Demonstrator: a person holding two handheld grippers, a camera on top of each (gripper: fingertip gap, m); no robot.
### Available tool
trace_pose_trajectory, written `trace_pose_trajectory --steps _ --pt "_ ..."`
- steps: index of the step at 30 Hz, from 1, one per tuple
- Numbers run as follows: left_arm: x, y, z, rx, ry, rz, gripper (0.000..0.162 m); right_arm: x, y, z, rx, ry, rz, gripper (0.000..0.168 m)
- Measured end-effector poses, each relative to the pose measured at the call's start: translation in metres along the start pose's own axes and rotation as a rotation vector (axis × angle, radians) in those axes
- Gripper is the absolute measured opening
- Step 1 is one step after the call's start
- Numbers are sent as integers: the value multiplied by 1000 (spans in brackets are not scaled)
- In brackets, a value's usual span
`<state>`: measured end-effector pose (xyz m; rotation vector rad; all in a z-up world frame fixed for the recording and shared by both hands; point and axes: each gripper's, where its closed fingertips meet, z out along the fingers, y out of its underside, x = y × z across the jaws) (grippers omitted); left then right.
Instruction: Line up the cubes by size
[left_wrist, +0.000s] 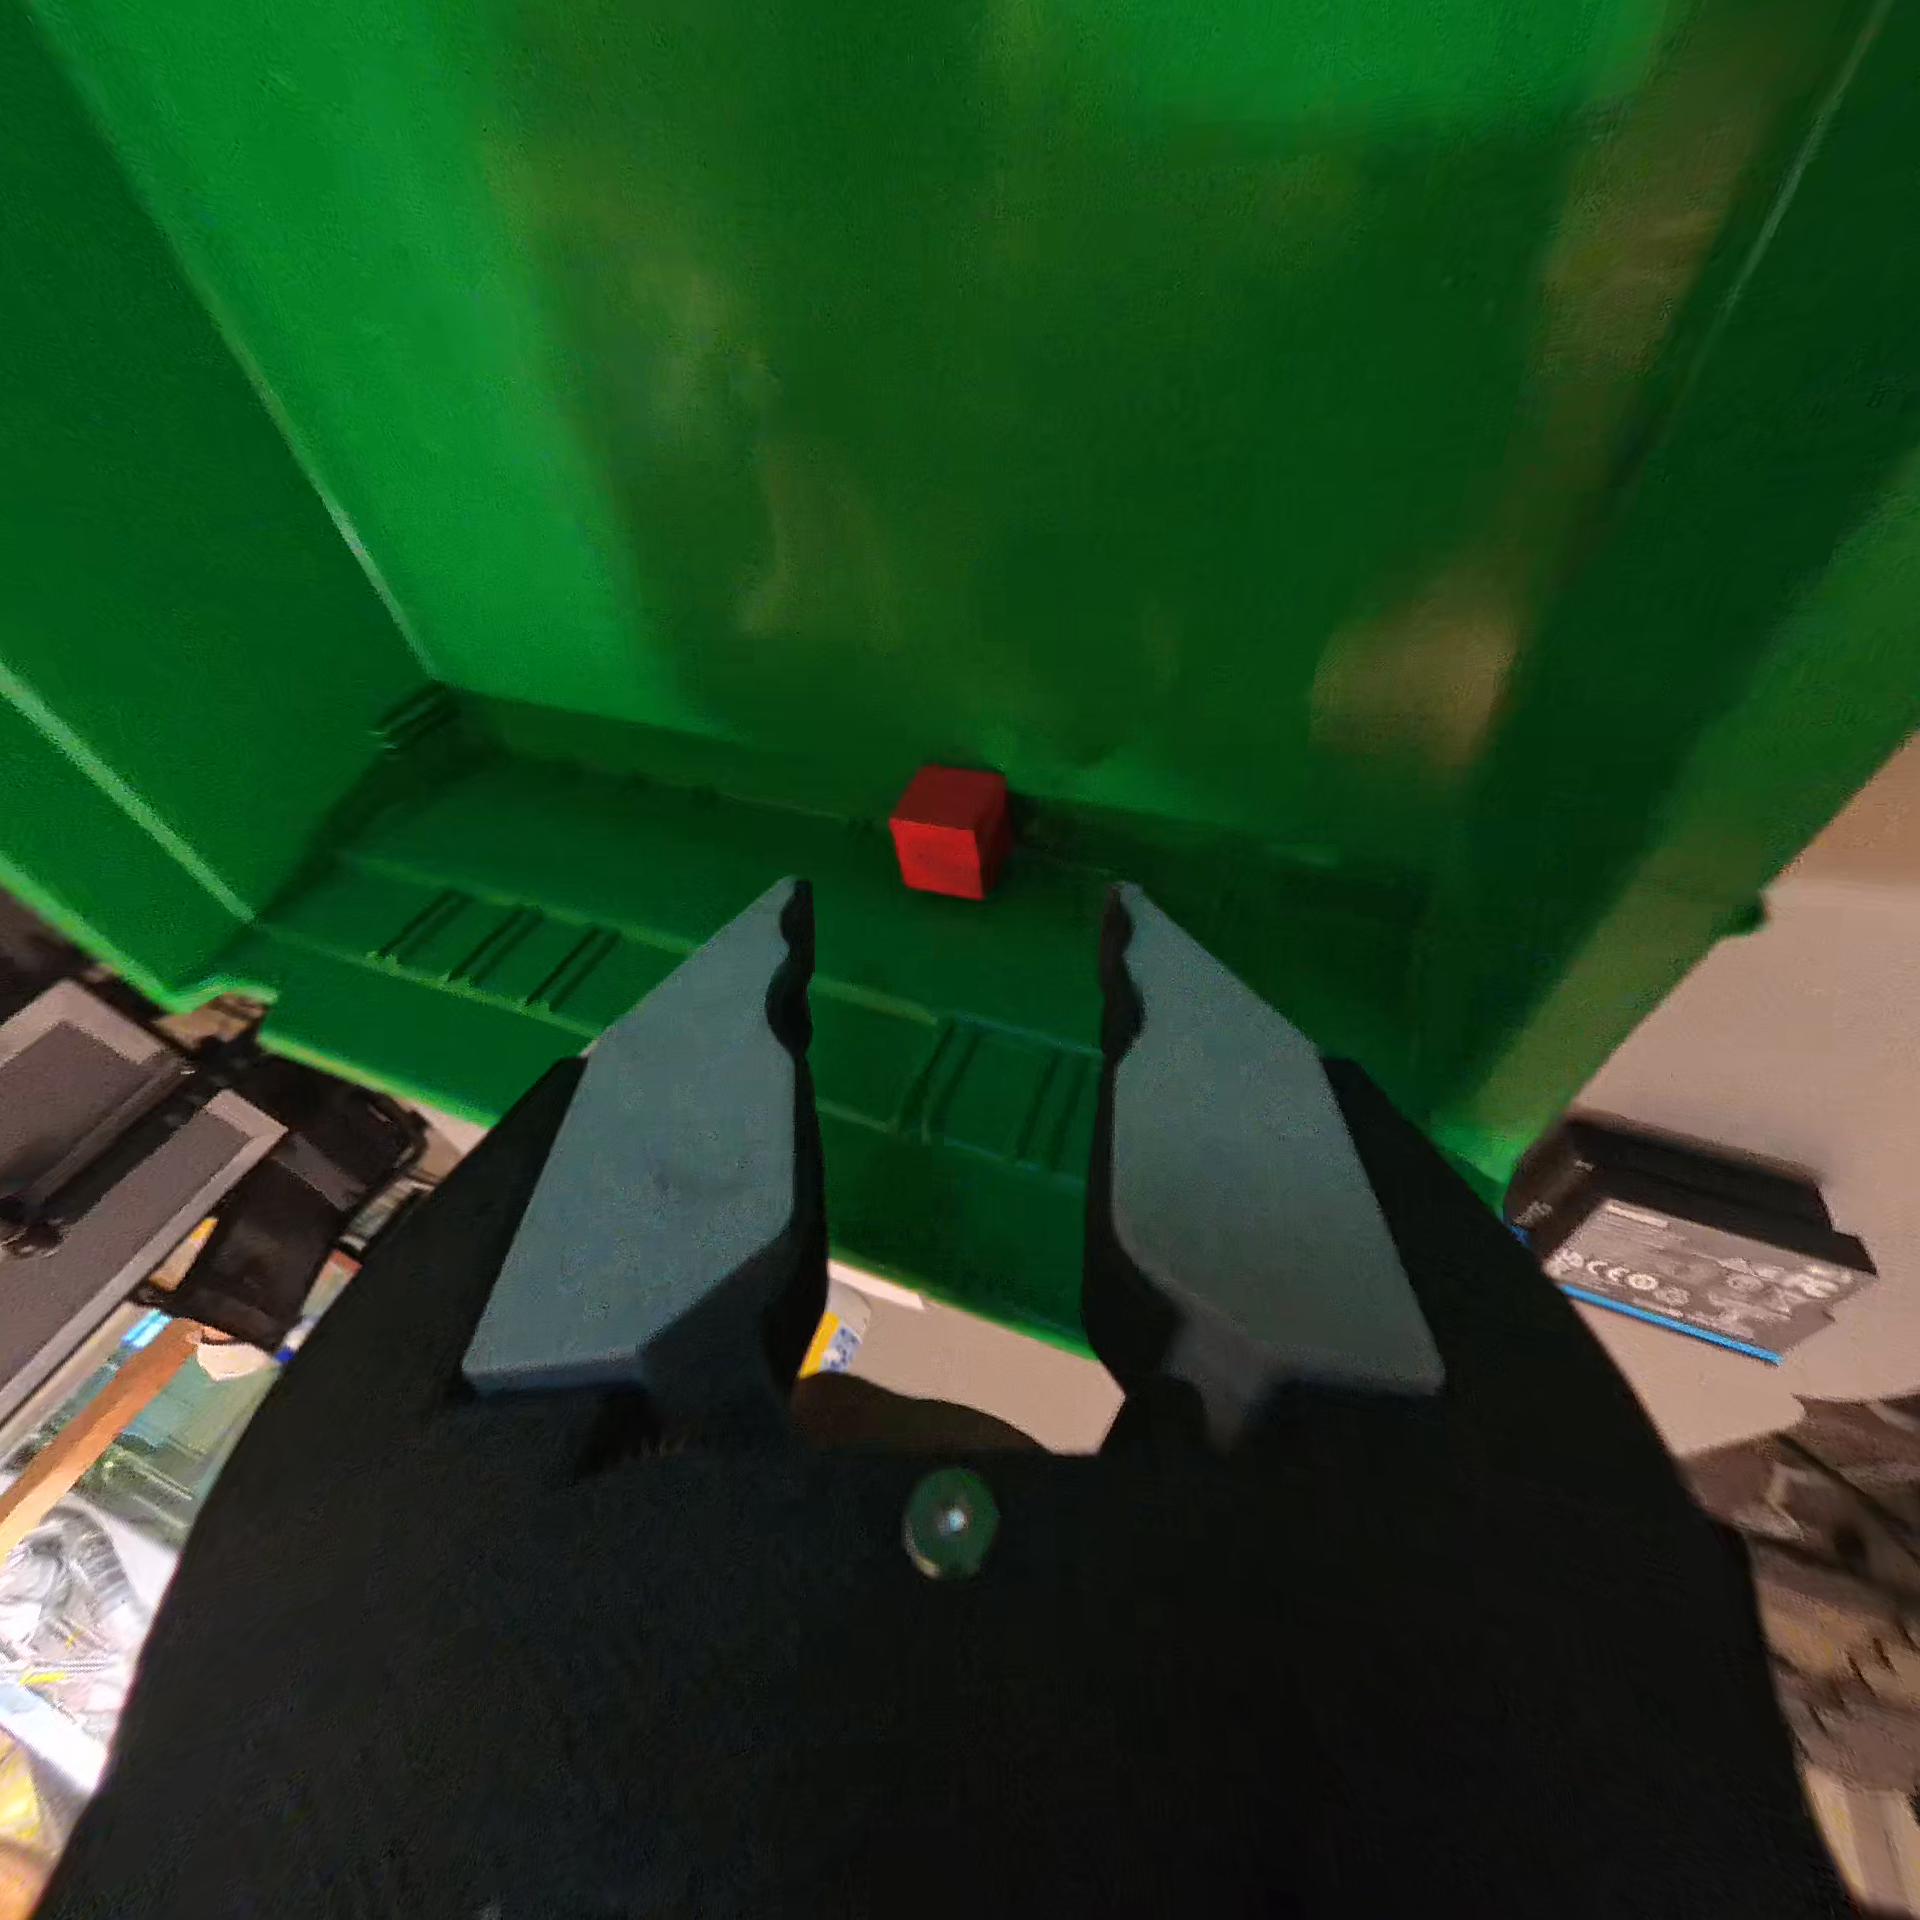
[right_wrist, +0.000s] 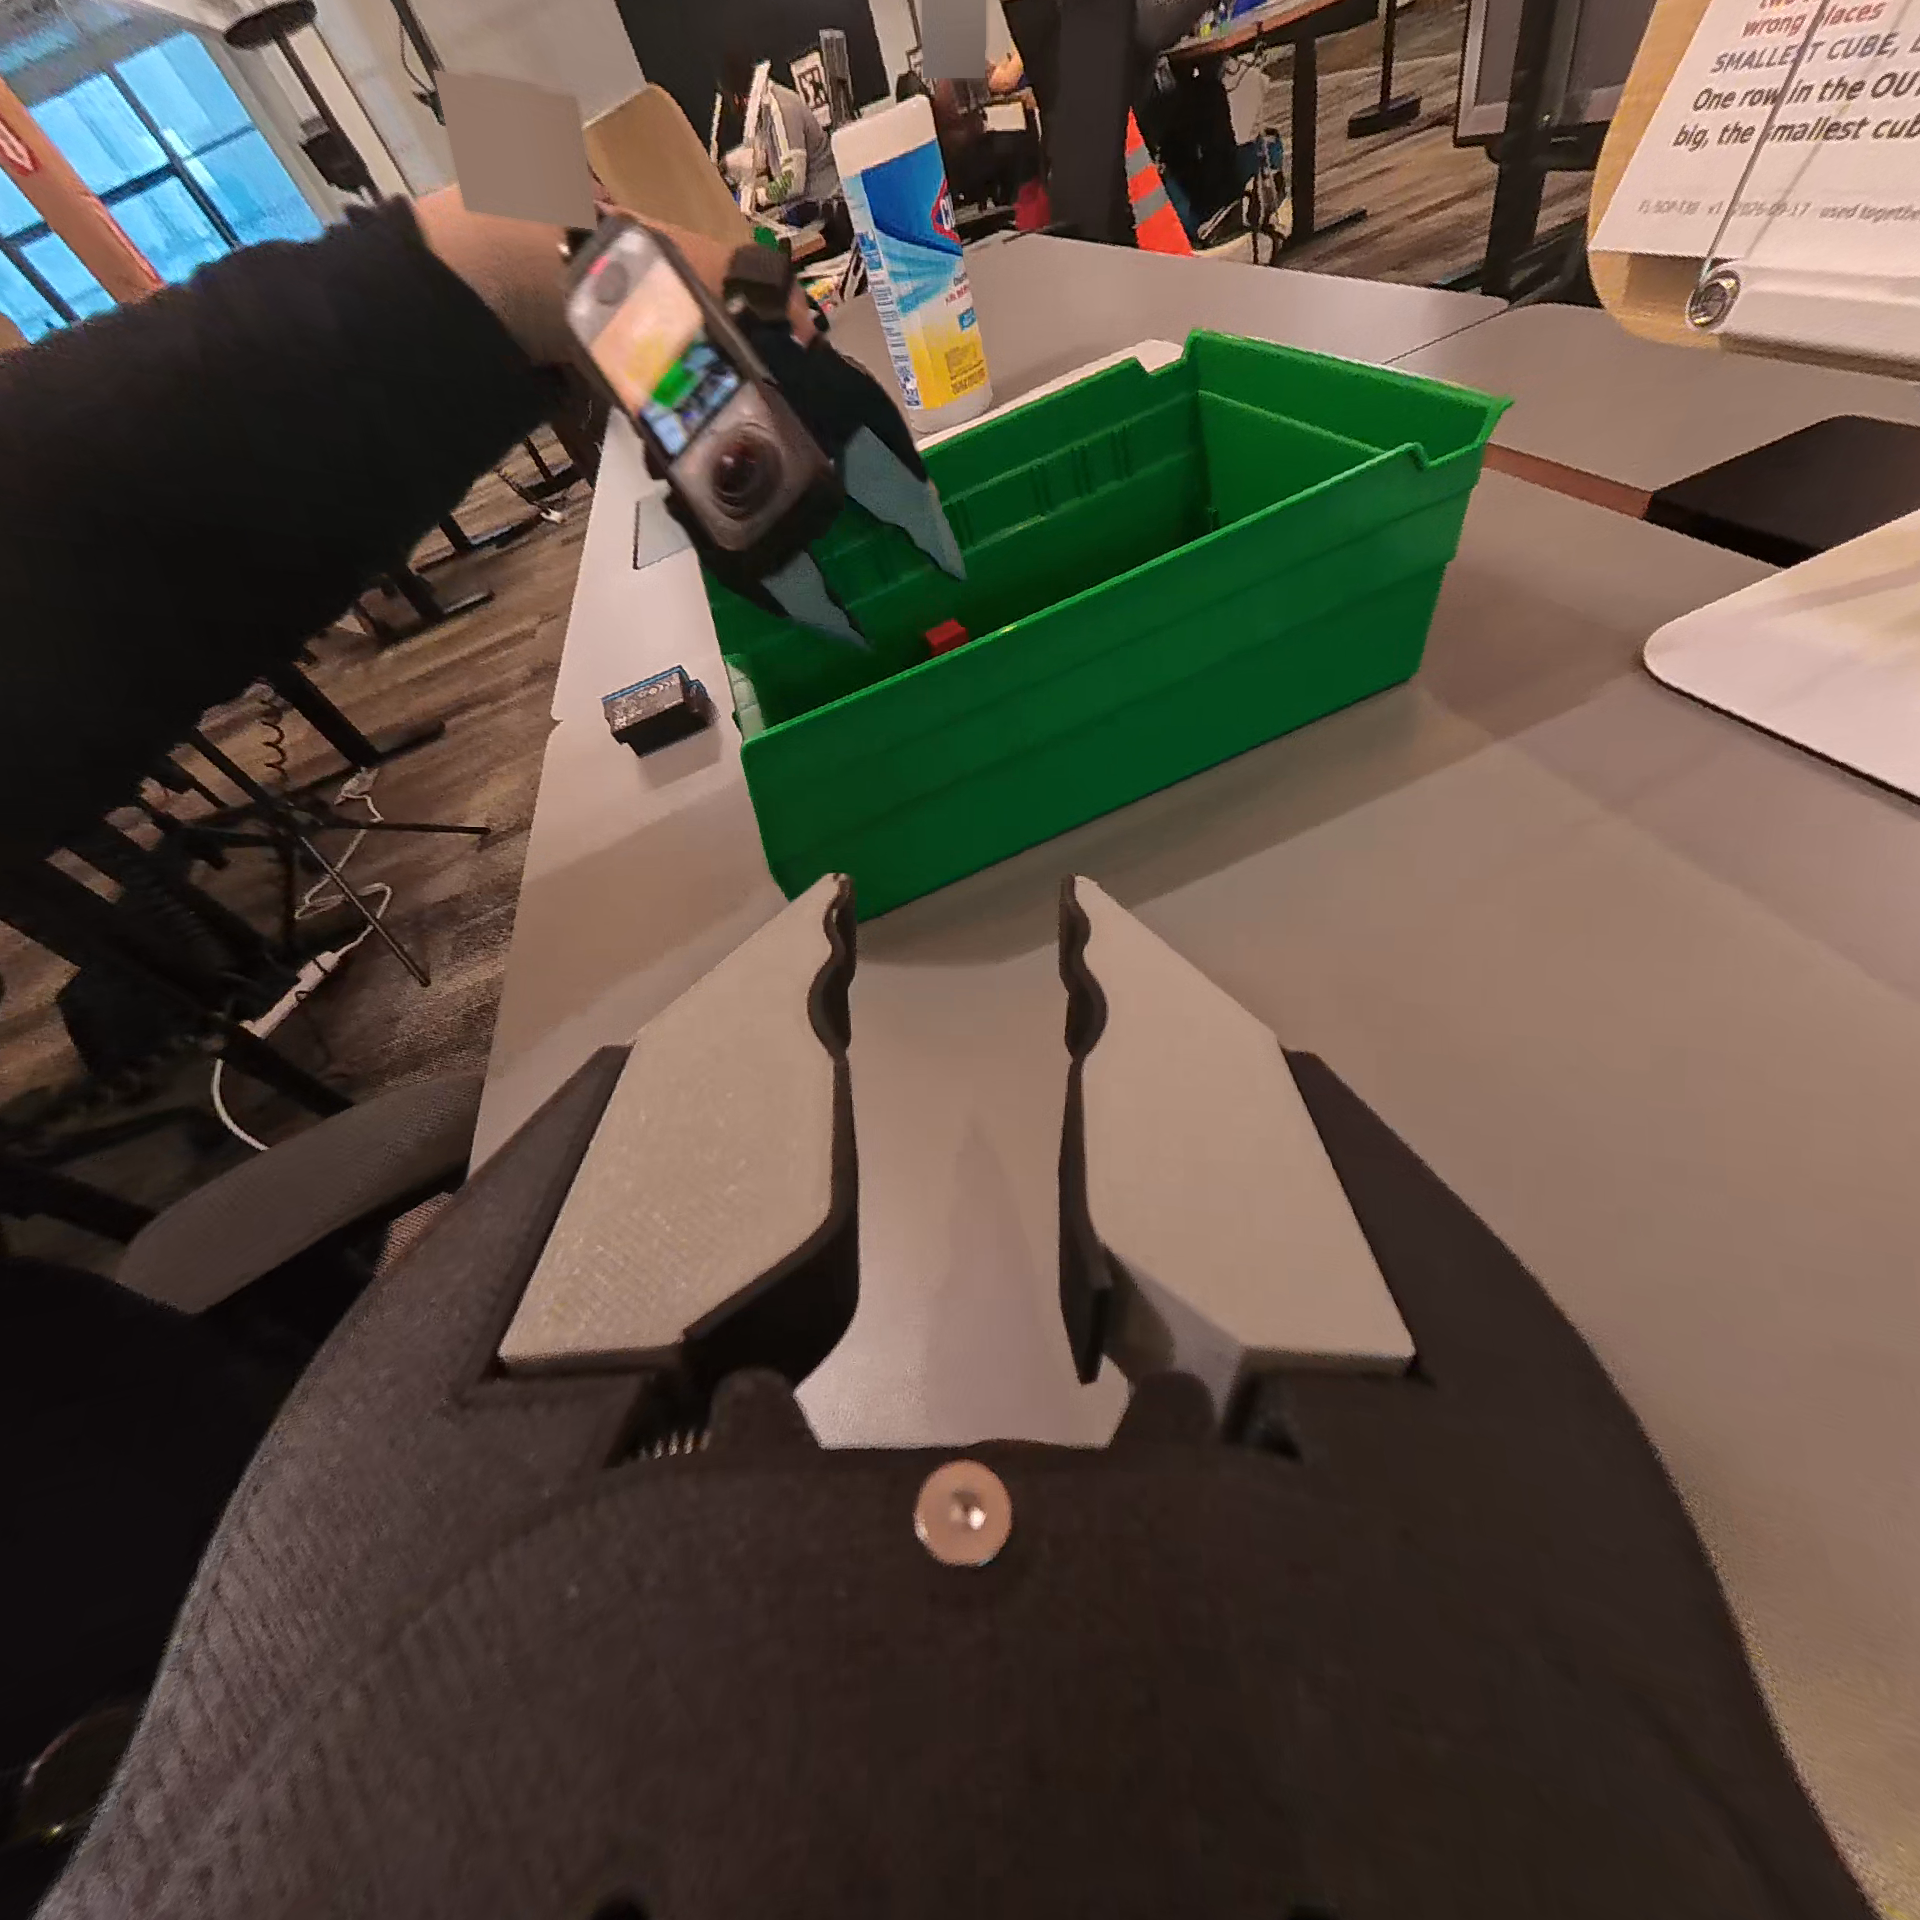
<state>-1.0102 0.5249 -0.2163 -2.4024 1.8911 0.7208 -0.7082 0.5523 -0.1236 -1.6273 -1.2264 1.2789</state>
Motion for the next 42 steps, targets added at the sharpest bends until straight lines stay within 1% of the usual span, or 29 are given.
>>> trace_pose_trajectory --steps 5,9,10,11,12,14,16,19,22,24,27,29,31,34,38,40,42 --pt "-5 -3 18 -69 86 -2 53 -3 1 0 -9 -3 -10 37" --pt "2 10 35 -212 150 28 52 -10 -1 1 -11 -16 -32 37" --pt "3 14 39 -249 164 33 50 -12 -1 1 -14 -13 -43 37" --pt "6 18 41 -282 193 42 39 -13 0 1 -18 -10 -53 37" --pt "7 21 42 -306 199 51 35 -14 0 2 -22 -8 -61 37" --pt "9 23 42 -326 205 84 20 -16 2 3 -30 -12 -71 37" --pt "7 17 41 -304 183 106 20 -17 5 5 -44 -17 -72 37" --pt "-3 0 29 -201 106 89 20 -18 7 7 -55 -21 -74 37" --pt "-31 -17 0 -66 -90 37 19 -16 8 6 -57 -19 -72 37" --pt "-52 -39 -28 122 -265 -57 20 -15 6 4 -51 -24 -66 37" --pt "-61 -72 -77 410 -481 -166 20 -23 1 2 -22 -94 -21 38" --pt "-52 -95 -110 563 -602 -191 20 -29 -3 1 10 -143 12 39" --pt "-35 -120 -142 682 -719 -172 20 -33 -5 1 32 -177 30 42" --pt "-5 -158 -169 760 -813 -108 20 -48 -10 1 62 -254 36 42" --pt "24 -207 -194 876 -846 -31 20 -62 -9 6 72 -311 41 45" --pt "32 -226 -200 916 -841 -3 20 -71 -8 8 64 -362 54 48" --pt "32 -235 -201 908 -863 17 20 -72 -3 11 41 -367 64 47"
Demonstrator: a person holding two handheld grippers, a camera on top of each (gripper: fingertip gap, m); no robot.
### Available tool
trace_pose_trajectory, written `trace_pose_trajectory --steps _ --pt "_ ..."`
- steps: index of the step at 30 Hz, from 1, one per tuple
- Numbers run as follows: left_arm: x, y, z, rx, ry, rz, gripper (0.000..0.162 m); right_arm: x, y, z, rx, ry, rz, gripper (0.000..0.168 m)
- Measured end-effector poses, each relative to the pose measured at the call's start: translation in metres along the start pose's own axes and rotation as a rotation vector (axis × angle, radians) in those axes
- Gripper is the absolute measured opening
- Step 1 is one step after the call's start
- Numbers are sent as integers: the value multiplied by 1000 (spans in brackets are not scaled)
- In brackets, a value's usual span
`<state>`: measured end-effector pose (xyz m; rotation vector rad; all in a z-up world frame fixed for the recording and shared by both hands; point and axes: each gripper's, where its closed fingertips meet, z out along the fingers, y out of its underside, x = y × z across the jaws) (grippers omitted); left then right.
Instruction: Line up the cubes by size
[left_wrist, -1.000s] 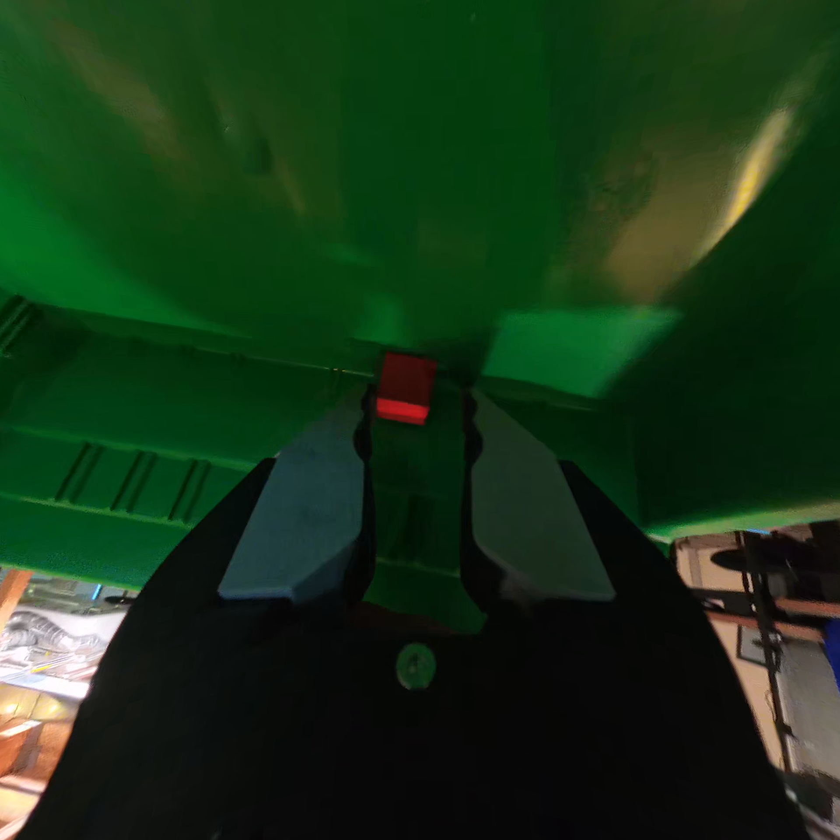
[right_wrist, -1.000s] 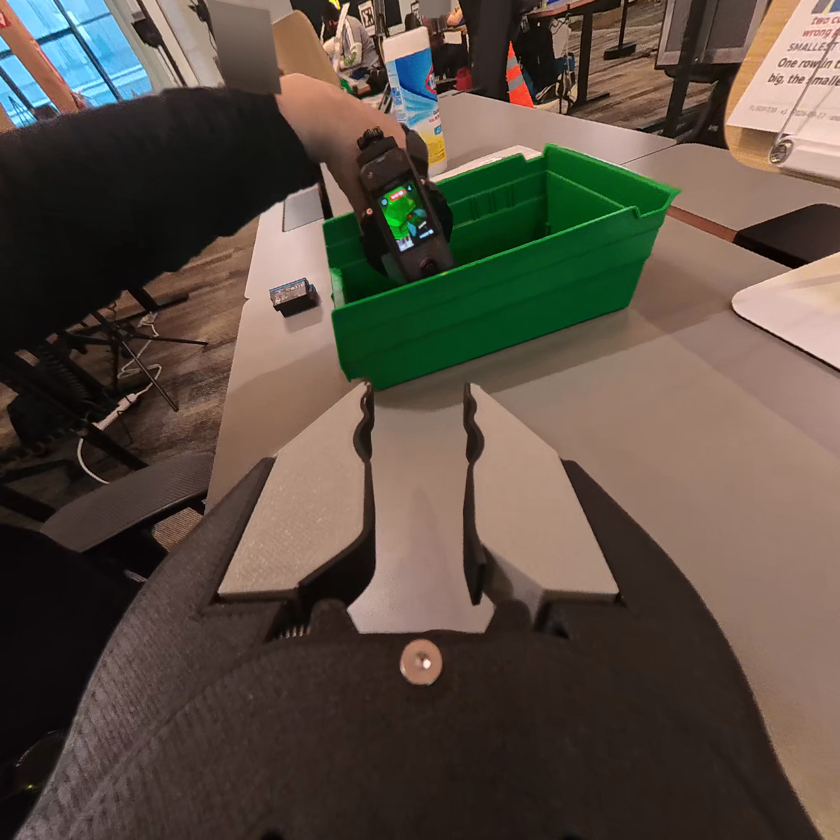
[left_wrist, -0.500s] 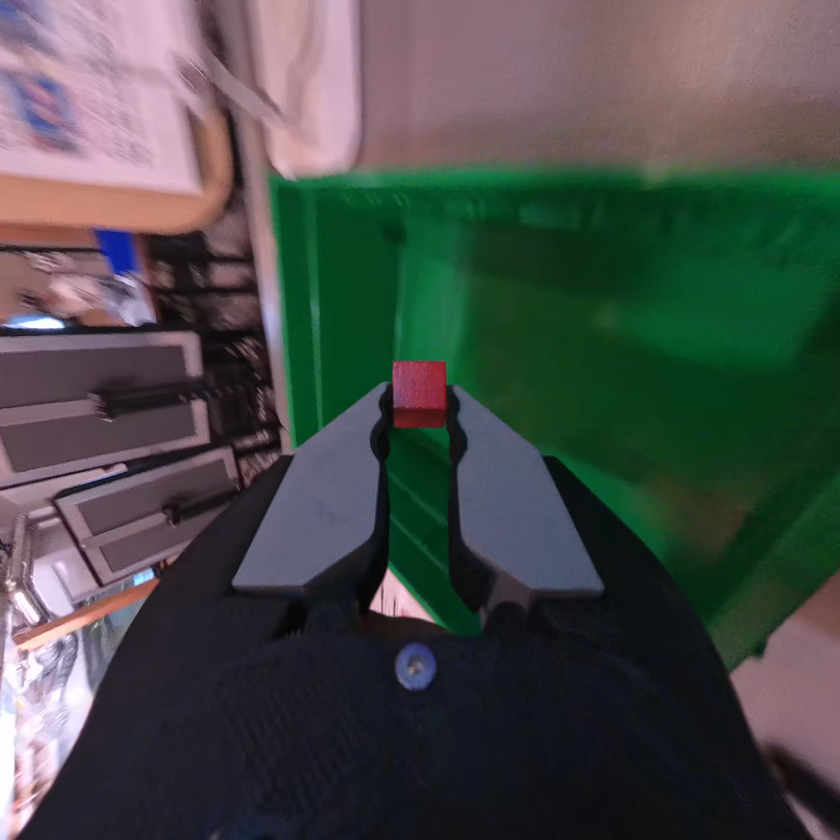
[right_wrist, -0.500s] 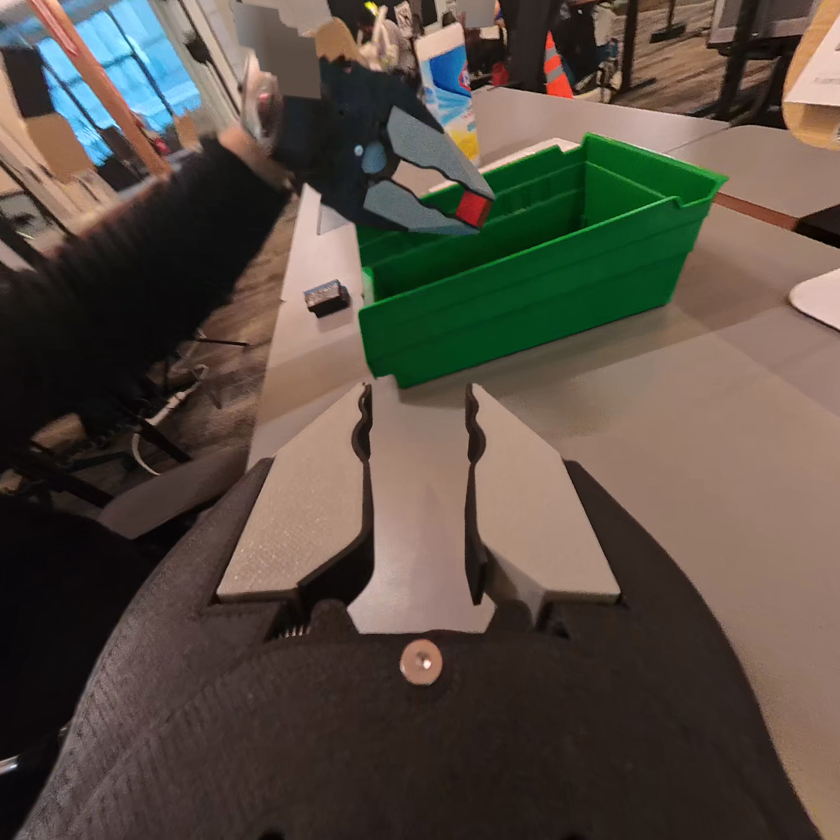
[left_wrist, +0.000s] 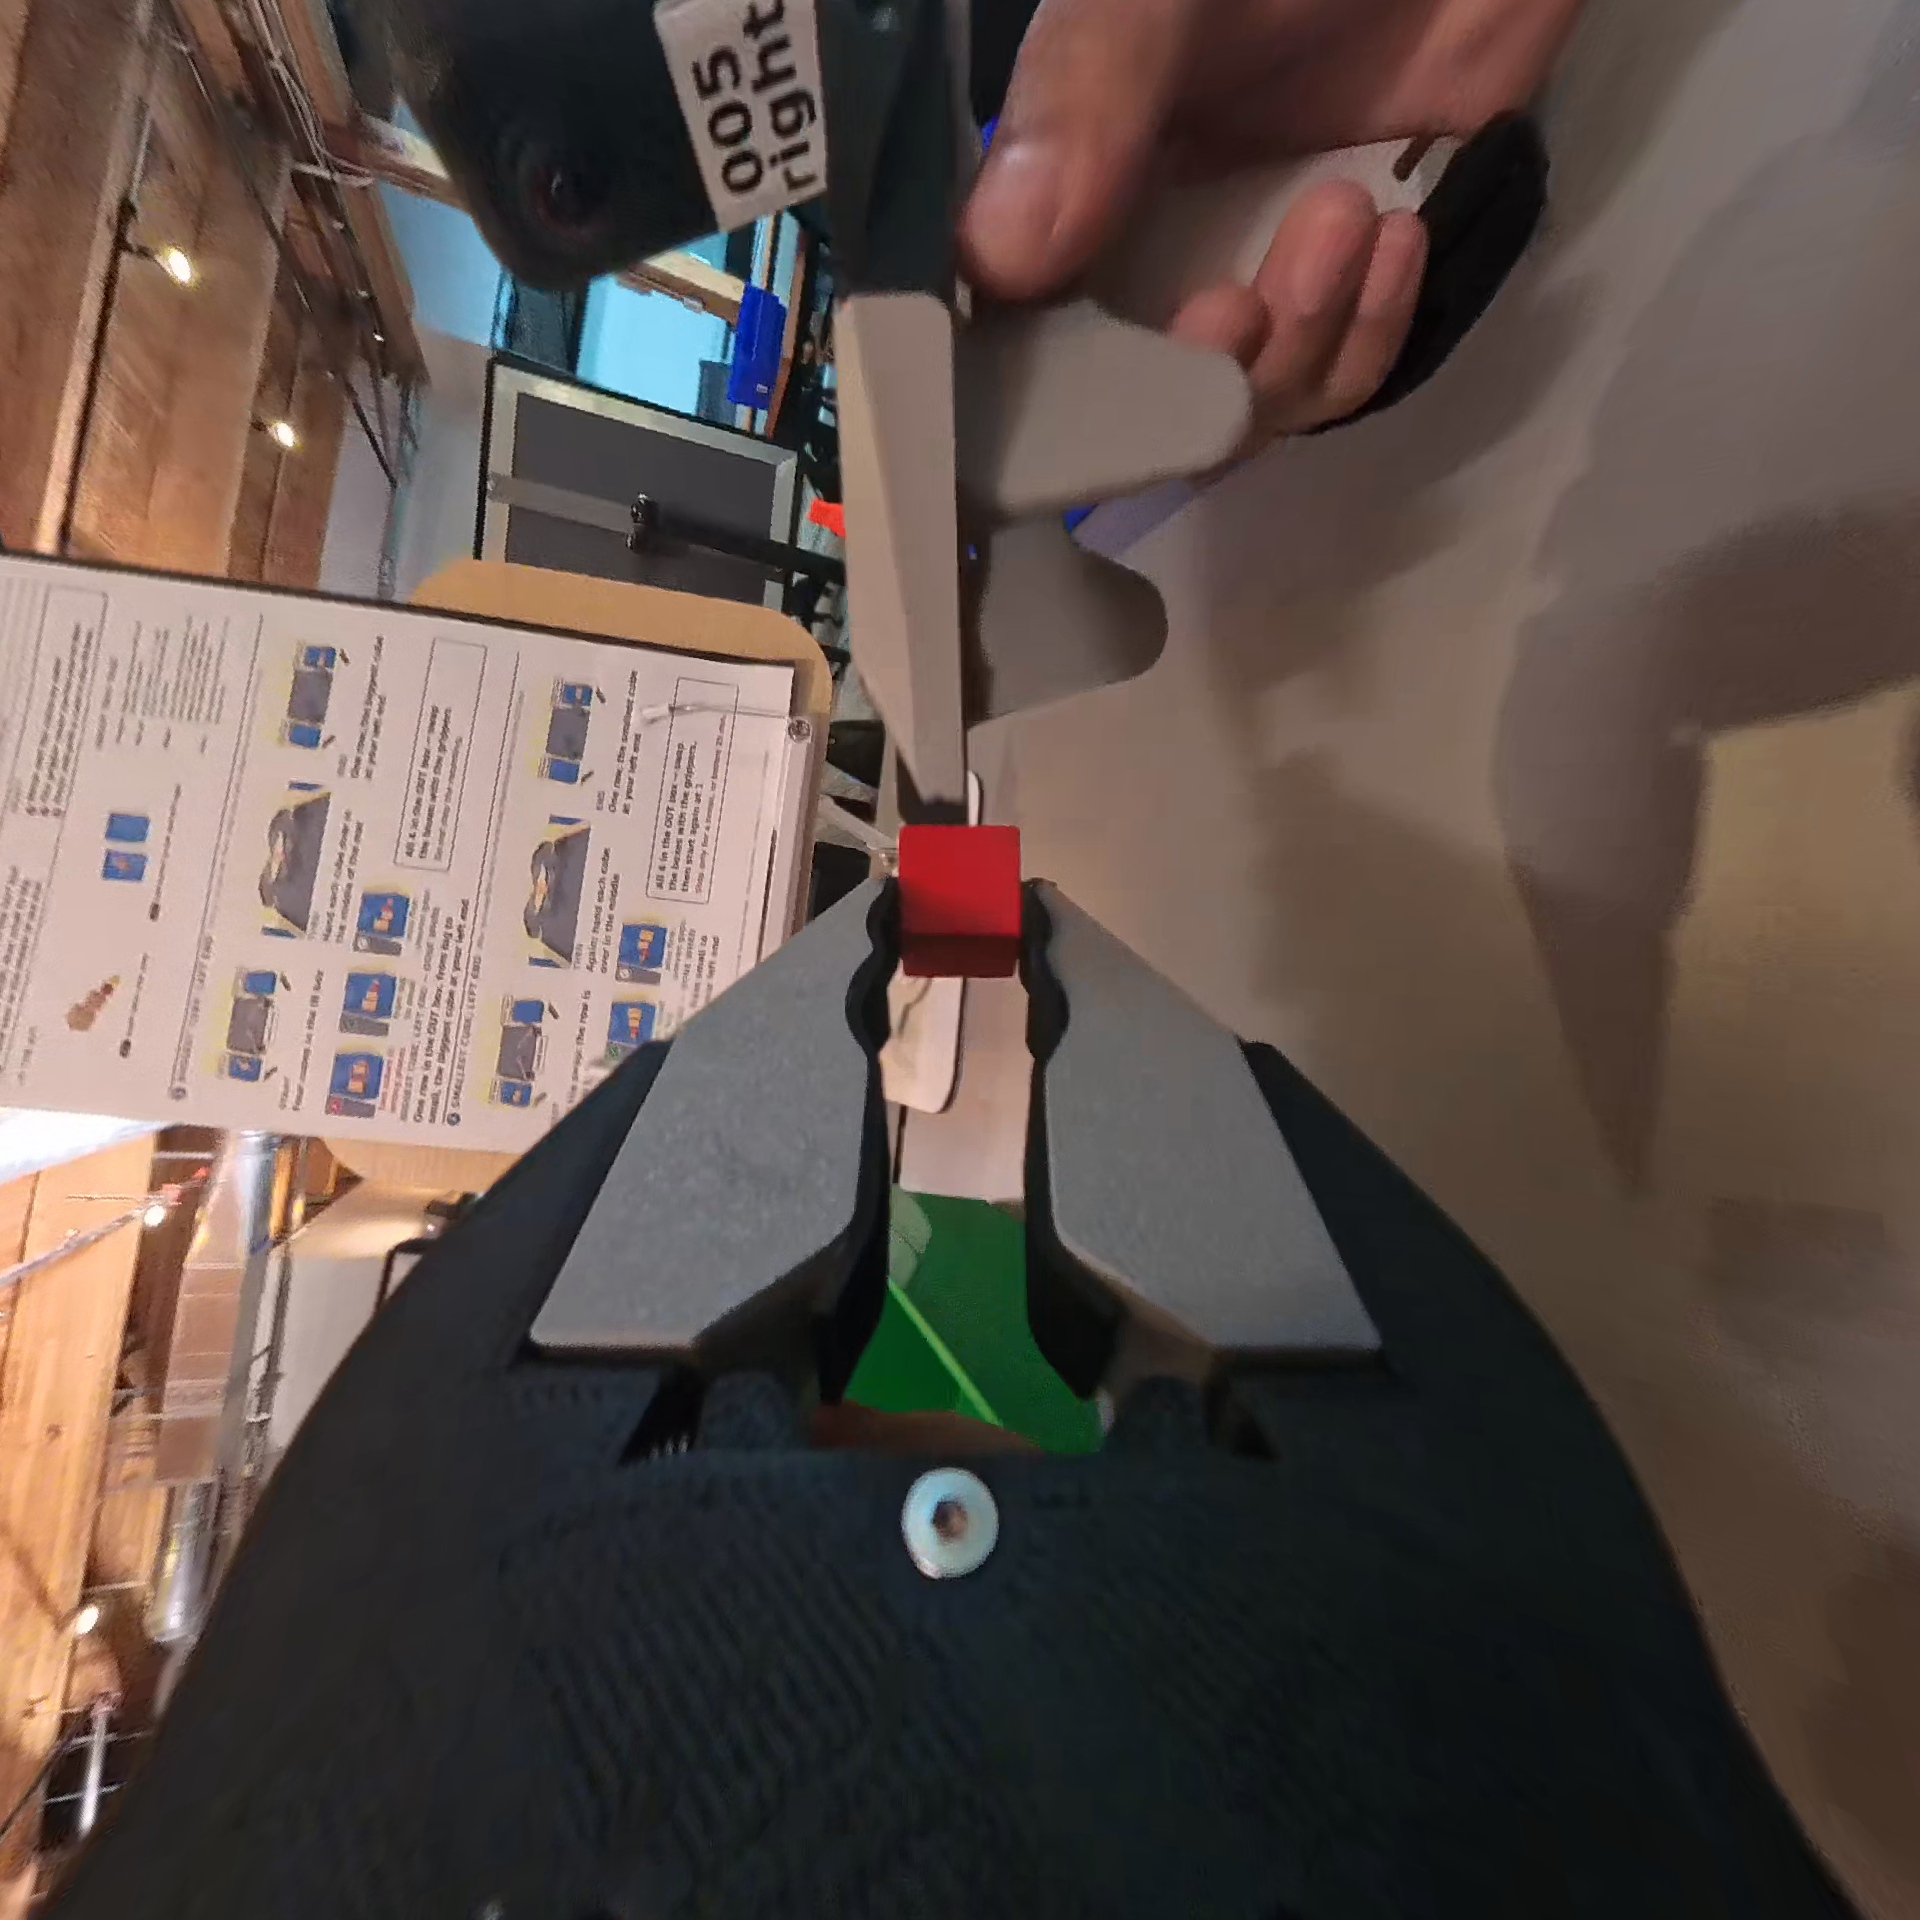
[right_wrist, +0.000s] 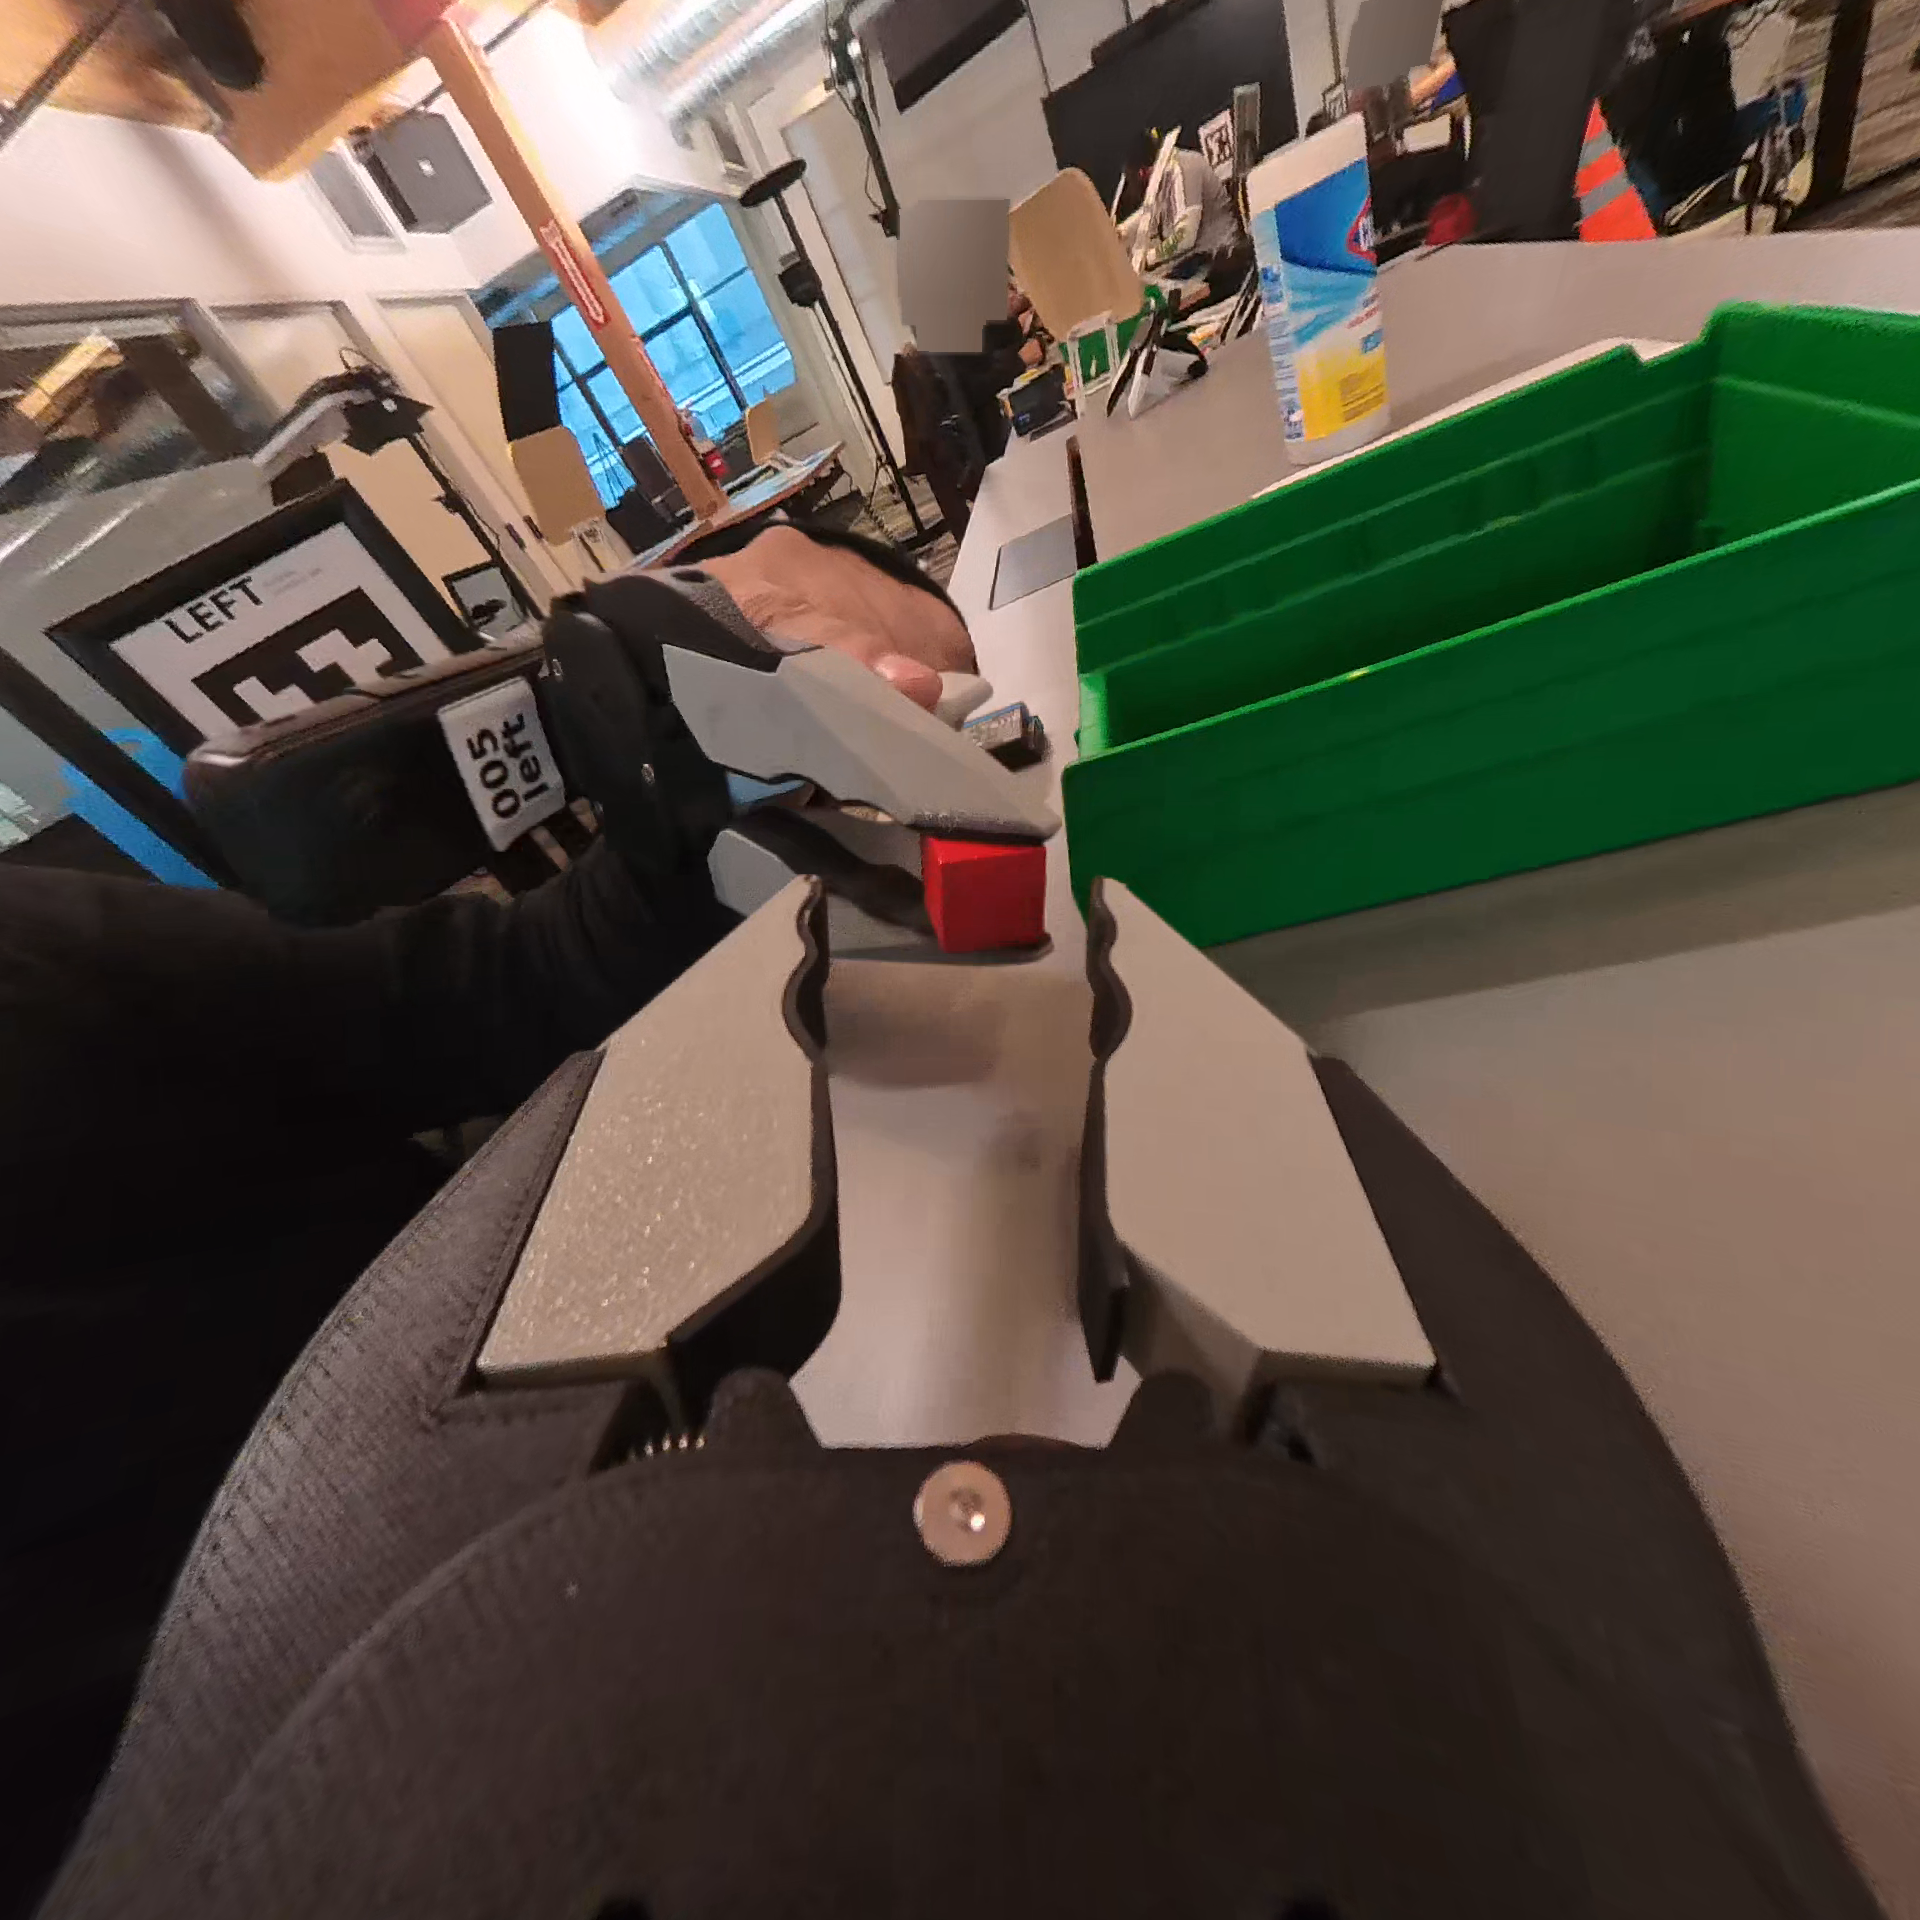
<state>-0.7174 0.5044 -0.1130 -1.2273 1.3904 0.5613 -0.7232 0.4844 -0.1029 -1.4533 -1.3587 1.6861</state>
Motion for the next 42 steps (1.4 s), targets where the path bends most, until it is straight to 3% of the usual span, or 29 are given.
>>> trace_pose_trajectory --steps 3,13,22,25,29,32,35,37,42 --pt "-1 -7 4 16 -7 1 20 3 8 1 -42 19 -19 21" --pt "-2 -21 -3 92 -8 -79 20 -12 3 0 10 -121 62 19" --pt "5 -10 -10 35 -19 -152 21 -9 10 3 -69 3 -53 19" --pt "4 -14 -32 58 -51 -216 7 -7 1 -13 -32 41 -76 19" --pt "12 -9 -62 68 -46 -248 0 -8 -18 -66 -46 187 -198 19" --pt "24 7 -76 20 -47 -237 2 5 -25 -138 -169 411 -316 19" --pt "43 21 -85 -2 -22 -249 3 50 -9 -239 -474 761 -349 19" --pt "55 29 -84 -16 3 -251 4 73 12 -301 -717 899 -327 19" --pt "61 39 -71 -70 21 -226 6 108 73 -373 -1237 903 -267 20"
